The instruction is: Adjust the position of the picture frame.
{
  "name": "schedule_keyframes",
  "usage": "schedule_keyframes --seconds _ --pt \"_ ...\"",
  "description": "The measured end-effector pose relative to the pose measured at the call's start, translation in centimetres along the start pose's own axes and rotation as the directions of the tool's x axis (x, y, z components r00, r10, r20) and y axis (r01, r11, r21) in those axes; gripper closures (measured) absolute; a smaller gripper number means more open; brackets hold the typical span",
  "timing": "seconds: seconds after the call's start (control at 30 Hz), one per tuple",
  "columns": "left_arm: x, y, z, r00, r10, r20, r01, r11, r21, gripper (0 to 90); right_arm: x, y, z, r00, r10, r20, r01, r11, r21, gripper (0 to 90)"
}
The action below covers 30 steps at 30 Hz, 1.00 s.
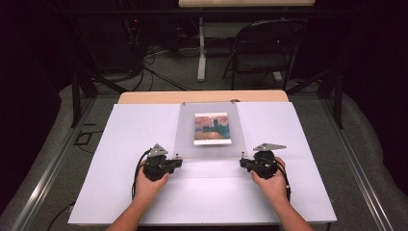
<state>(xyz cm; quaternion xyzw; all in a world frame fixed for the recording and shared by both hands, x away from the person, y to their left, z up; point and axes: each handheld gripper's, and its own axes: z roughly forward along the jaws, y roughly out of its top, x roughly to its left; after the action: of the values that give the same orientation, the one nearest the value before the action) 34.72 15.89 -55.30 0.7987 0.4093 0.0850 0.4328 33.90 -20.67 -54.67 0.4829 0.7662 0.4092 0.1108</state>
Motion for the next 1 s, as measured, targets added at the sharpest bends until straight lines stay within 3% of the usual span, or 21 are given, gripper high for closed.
schedule_keyframes --seconds 0.57,0.83,1.0 --pt "0.14 -0.39 0.36 1.0000 -0.003 -0.002 0.003 1.0000 0.002 84.6 0.03 -0.62 0.52 0.9999 -0.011 0.006 0.011 1.000 -0.001 85.3" --pt "-0.05 -0.46 0.35 0.9998 -0.003 -0.019 0.003 1.0000 -0.002 84.5 -0.01 -0.69 0.44 1.0000 -0.001 0.004 0.001 1.000 0.000 85.0" --pt "-0.14 -0.43 0.22 1.0000 0.001 -0.009 -0.001 0.9999 -0.012 80.8 -0.11 -0.81 0.41 0.9999 0.016 -0.007 -0.016 1.000 -0.010 83.7"
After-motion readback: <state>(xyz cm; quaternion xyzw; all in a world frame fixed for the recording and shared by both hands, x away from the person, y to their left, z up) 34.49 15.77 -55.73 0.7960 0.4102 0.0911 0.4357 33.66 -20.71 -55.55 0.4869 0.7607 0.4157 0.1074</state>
